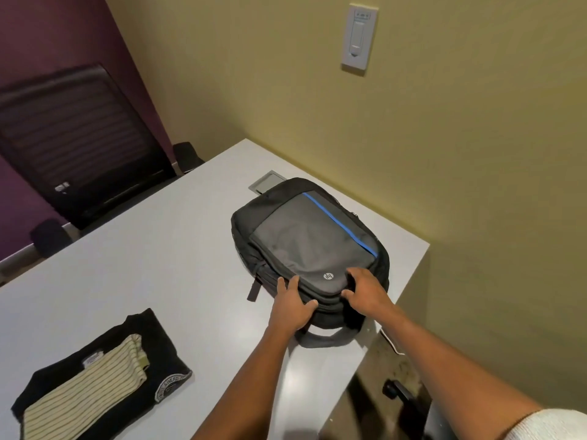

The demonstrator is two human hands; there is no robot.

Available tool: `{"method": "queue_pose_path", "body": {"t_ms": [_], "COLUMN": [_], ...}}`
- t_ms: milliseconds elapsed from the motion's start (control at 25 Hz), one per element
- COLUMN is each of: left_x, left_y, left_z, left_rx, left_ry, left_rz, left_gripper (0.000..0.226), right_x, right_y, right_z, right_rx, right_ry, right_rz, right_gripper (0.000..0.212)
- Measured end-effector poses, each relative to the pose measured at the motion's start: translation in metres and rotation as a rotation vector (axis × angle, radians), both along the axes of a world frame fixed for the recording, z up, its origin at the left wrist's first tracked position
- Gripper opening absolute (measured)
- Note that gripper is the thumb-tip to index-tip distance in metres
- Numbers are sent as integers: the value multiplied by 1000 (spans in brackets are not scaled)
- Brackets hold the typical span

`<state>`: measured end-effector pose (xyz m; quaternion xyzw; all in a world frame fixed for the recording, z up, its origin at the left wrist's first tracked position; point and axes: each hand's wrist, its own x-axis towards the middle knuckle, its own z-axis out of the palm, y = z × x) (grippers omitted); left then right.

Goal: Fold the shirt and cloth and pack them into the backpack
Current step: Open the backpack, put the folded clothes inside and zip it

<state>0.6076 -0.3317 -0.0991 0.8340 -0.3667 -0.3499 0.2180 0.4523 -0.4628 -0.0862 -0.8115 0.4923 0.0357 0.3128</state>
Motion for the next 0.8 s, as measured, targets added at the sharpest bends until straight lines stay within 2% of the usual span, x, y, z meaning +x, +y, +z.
{"method": "queue_pose_path", "body": {"t_ms": [280,520,800], "left_x": [-2,15,48], "left_y": [5,25,62], "left_z": [-13,-18,-19], "left_rx": [105,154,124], "left_ry": [-112,-197,-175], "left_rz": [-29,-5,45], "left_gripper": [71,62,59], "right_x": [-7,0,23], "right_y": [3,39,91], "right_z": [-29,-40,-50], "right_rx": [74,120,172], "right_ry": [61,-9,-101], "right_rz": [192,241,330], "right_gripper": [61,63,64]}}
